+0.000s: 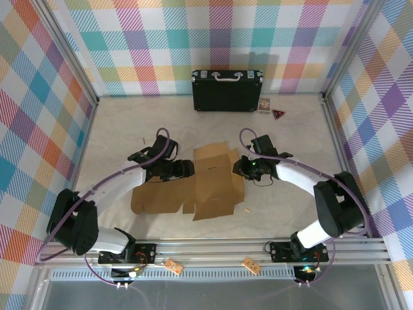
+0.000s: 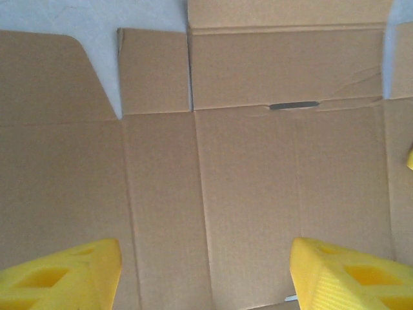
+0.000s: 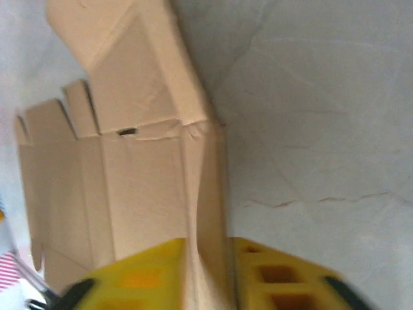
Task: Fold the paper box
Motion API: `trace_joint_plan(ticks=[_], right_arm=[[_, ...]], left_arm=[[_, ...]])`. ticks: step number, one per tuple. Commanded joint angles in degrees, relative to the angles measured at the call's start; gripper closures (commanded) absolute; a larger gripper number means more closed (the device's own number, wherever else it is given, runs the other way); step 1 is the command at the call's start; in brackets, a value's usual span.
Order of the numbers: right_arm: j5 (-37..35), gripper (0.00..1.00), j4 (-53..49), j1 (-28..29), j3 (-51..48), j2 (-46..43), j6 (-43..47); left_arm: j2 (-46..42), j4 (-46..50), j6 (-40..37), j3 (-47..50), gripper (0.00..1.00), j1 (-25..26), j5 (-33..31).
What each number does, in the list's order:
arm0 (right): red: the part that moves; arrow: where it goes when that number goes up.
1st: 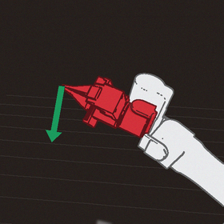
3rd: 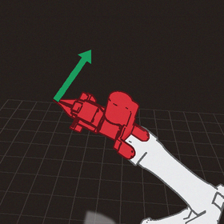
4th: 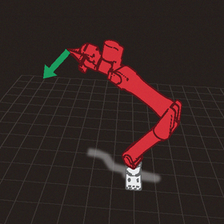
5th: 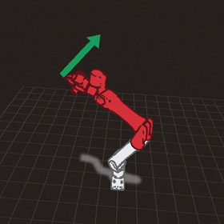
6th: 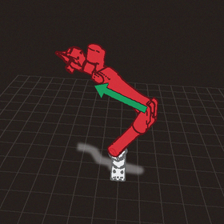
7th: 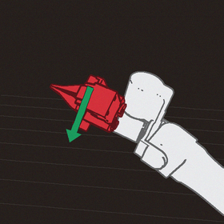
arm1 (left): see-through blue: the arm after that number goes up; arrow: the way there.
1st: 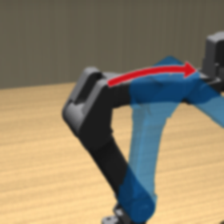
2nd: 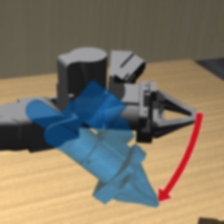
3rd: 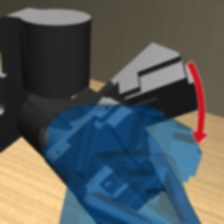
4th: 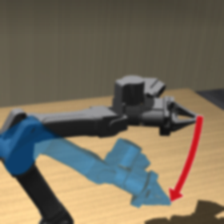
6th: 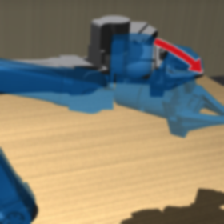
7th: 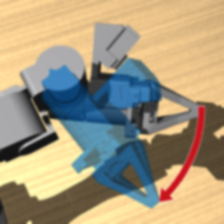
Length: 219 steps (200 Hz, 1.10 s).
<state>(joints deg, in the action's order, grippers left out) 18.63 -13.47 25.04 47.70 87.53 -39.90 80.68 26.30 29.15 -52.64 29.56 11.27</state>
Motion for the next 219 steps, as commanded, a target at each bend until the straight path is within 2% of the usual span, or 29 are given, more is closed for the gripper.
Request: trace_joint_plan(ticks=[1, 21, 40, 56, 91, 126, 153, 182, 196, 219], right_arm=[[-0.7, 0.60, -3.4, -1.4, 3.5, 0.7, 6.4], [-3.8, 0.44, -5.3, -2.9, 4.8, -0.7, 9.2], [-7.3, 0.35, -7.5, -3.8, 7.2, -1.1, 11.7], [-7.0, 0.31, -8.0, -5.3, 10.7, 1.2, 12.6], [-4.5, 0.32, -14.8, -6.8, 25.3, 14.4, 15.7], [-3.5, 0.34, -18.5, -7.0, 36.1, 26.4, 16.0], [-3.5, 0.34, -20.5, -7.0, 41.1, 31.9, 16.9], [3.9, 0.34, -21.1, -6.8, 43.7, 35.5, 17.0], [4.4, 0.34, -21.5, -6.9, 44.1, 36.3, 16.6], [6.3, 0.36, -20.7, -6.8, 43.1, 36.3, 16.6]], left_arm=[[3.5, -5.5, 0.0, -1.5, 0.34, 0.4, -0.3], [6.5, -7.3, -0.6, -1.4, 0.38, 1.2, -0.8], [8.2, -8.5, -1.1, -0.9, 0.42, 1.5, -1.3], [10.0, -9.4, -1.5, -0.8, 0.49, 1.8, -0.7], [13.5, -12.2, -3.2, -0.3, 0.72, 3.0, 1.4], [16.2, -13.2, -4.1, 0.2, 0.85, 3.3, 1.9], [17.4, -13.0, -4.4, 0.1, 0.92, 3.3, 1.1], [19.3, -12.0, -4.3, 0.0, 0.96, 3.2, -0.5], [21.0, -11.3, -4.5, -0.4, 1.00, 3.2, -1.2], [20.9, -11.9, -4.6, 0.5, 1.00, 3.3, -1.4]])
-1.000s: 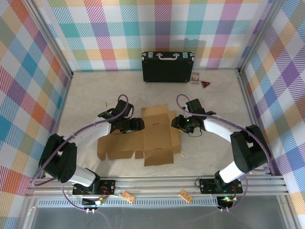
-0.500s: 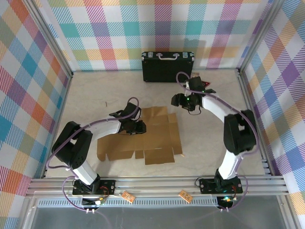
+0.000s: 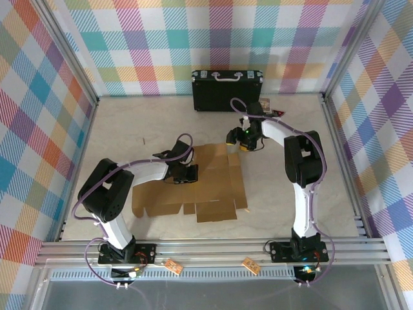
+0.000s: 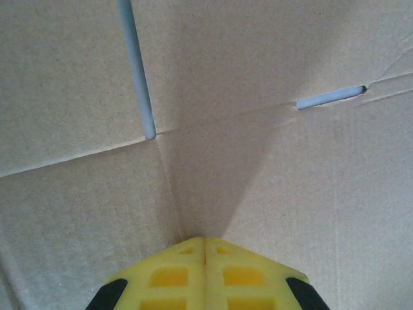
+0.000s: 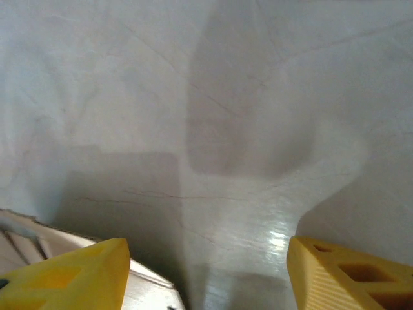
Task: Fold the paper box
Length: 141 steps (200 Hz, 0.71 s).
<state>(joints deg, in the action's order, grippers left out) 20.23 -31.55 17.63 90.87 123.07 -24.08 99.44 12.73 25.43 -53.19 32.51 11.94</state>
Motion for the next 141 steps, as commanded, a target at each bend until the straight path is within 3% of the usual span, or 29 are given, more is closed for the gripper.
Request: trace_joint_plan(ticks=[1, 33, 83, 141], right_arm=[[4.8, 0.36, -2.6, 0.6, -0.1, 0.8, 0.7], [9.1, 0.40, -3.1, 1.3, -0.4, 0.6, 0.9], [9.9, 0.44, -6.5, 3.5, -0.1, -4.0, 3.2], [10.3, 0.45, -4.4, 4.7, -11.3, -13.2, 4.2]], left_arm=[[2.1, 1.7, -1.0, 1.2, 1.00, 0.4, -2.1], [2.1, 2.4, -0.5, 1.3, 1.00, 0.4, -4.0], [4.9, 6.1, 0.1, 0.0, 1.00, 0.3, -6.7], [5.3, 6.1, 0.7, 0.1, 1.00, 0.3, -7.1]])
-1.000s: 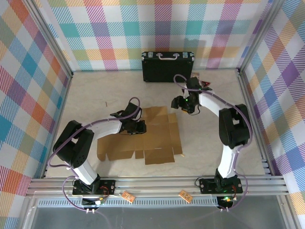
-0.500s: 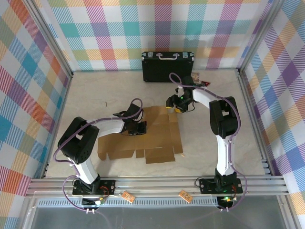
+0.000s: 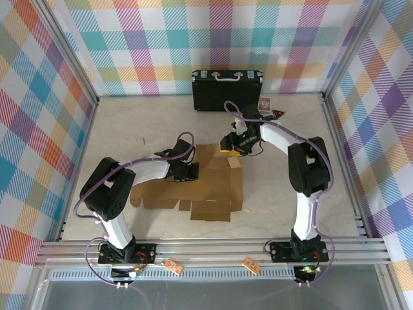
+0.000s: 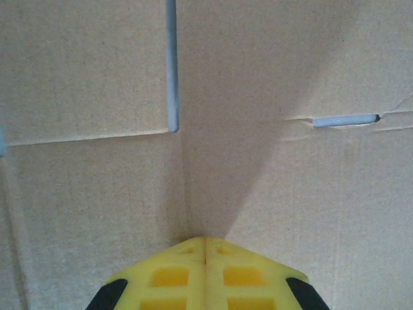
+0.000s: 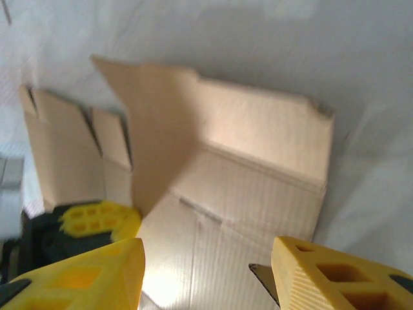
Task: Fold the paper box
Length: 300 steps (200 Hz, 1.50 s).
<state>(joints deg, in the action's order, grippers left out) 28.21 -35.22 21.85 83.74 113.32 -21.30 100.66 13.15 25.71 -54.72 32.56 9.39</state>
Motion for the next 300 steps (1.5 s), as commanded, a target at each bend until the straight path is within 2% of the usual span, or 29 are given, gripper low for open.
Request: trace_joint_plan(ticks=[1, 32, 64, 97, 134, 165, 200, 254, 283, 300], right_arm=[[2.3, 0.45, -0.6, 0.5, -4.4, -3.5, 1.5], [1.2, 0.46, 0.1, 0.5, -7.6, -5.0, 2.0], [3.3, 0.47, 1.0, 0.8, -11.6, -5.8, 1.6], [0.8, 0.49, 0.0, 0.8, -14.6, -6.6, 1.3], [2.9, 0.52, 1.9, 1.0, -18.7, -8.7, -0.8], [3.8, 0.48, 4.7, 1.1, -21.6, -13.5, -1.3], [1.7, 0.42, 0.8, 1.1, -20.0, -19.0, -1.3], [6.4, 0.47, 3.4, 1.2, -24.4, -20.4, -1.4], [-0.7, 0.48, 5.0, 1.0, -26.1, -19.9, -1.0], [-6.0, 0.42, 8.6, -0.8, -27.8, -22.8, -3.5]], left_arm=[[4.1, 5.7, 0.4, 1.6, 1.00, 0.2, -4.6], [4.0, 5.6, 0.5, 1.7, 1.00, 0.2, -4.5], [3.9, 5.8, 0.6, 1.8, 1.00, 0.2, -5.3], [4.0, 5.7, 0.6, 1.9, 1.00, 0.2, -5.1], [4.0, 5.7, 0.8, 2.1, 1.00, 0.2, -5.5], [4.3, 5.6, 1.0, 2.1, 1.00, 0.2, -5.2], [4.0, 5.6, 1.4, 2.2, 1.00, 0.1, -5.9], [4.0, 5.2, 1.8, 2.3, 1.00, 0.0, -5.7], [4.0, 5.2, 1.9, 2.1, 1.00, 0.0, -5.8], [3.9, 5.5, 2.0, 2.2, 1.00, 0.0, -6.3]])
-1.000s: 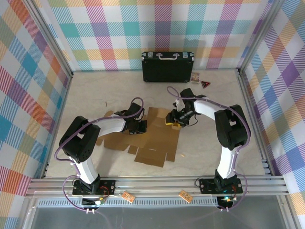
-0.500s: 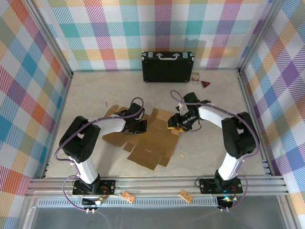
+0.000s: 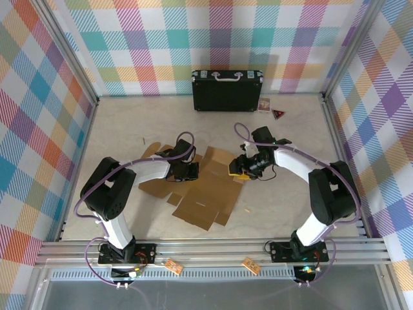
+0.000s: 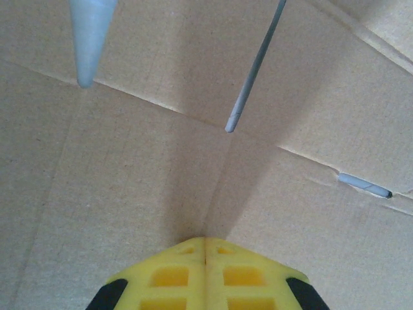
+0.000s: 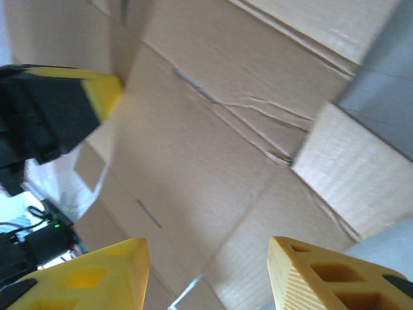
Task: Fold the paper box
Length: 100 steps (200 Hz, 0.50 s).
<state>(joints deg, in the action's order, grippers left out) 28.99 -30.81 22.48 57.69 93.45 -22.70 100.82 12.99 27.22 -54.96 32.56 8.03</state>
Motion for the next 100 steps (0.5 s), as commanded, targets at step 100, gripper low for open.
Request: trace_joint_plan(ticks=[100], right_arm=[[-0.6, 0.41, 8.2, -2.1, 5.3, 8.3, 0.0]], left_arm=[[6.3, 6.5, 1.1, 1.2, 1.00, -0.1, -5.8]])
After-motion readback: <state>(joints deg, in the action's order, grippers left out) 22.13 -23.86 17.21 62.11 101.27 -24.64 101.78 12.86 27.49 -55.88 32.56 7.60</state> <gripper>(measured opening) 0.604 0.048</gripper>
